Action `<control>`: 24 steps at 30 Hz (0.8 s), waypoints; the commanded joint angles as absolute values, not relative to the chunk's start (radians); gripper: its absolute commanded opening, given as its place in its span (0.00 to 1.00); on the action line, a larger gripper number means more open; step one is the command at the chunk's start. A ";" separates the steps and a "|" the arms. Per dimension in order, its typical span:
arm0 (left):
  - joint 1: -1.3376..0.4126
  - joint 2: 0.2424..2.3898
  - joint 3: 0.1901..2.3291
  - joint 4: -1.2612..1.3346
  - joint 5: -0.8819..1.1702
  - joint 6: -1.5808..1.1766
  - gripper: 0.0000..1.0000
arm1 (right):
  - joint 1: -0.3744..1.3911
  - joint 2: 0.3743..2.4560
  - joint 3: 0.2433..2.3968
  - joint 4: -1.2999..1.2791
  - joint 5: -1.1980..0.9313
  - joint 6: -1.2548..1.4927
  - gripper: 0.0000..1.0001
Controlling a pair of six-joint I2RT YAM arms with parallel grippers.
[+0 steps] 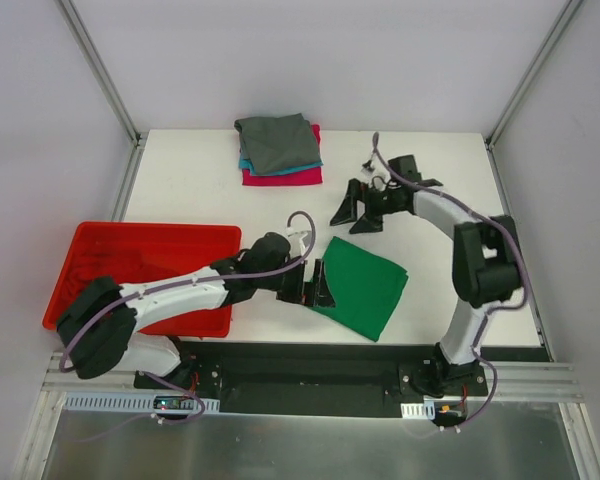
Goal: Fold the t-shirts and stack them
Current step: Smooth out wrinkles on the folded tshirt, then put the neatly folded tshirt into the corner of the board with both arms
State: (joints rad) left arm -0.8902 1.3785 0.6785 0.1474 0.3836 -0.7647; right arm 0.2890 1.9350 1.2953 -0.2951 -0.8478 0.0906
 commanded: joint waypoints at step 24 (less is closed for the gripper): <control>-0.692 1.880 1.255 -0.210 0.405 -0.471 0.83 | 0.193 0.831 0.428 -0.376 -0.279 0.364 0.99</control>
State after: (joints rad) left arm -0.6876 1.8313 1.1774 -0.1795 0.3534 -0.5137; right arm 0.1940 0.7486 0.4320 -0.4019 -0.2001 0.2855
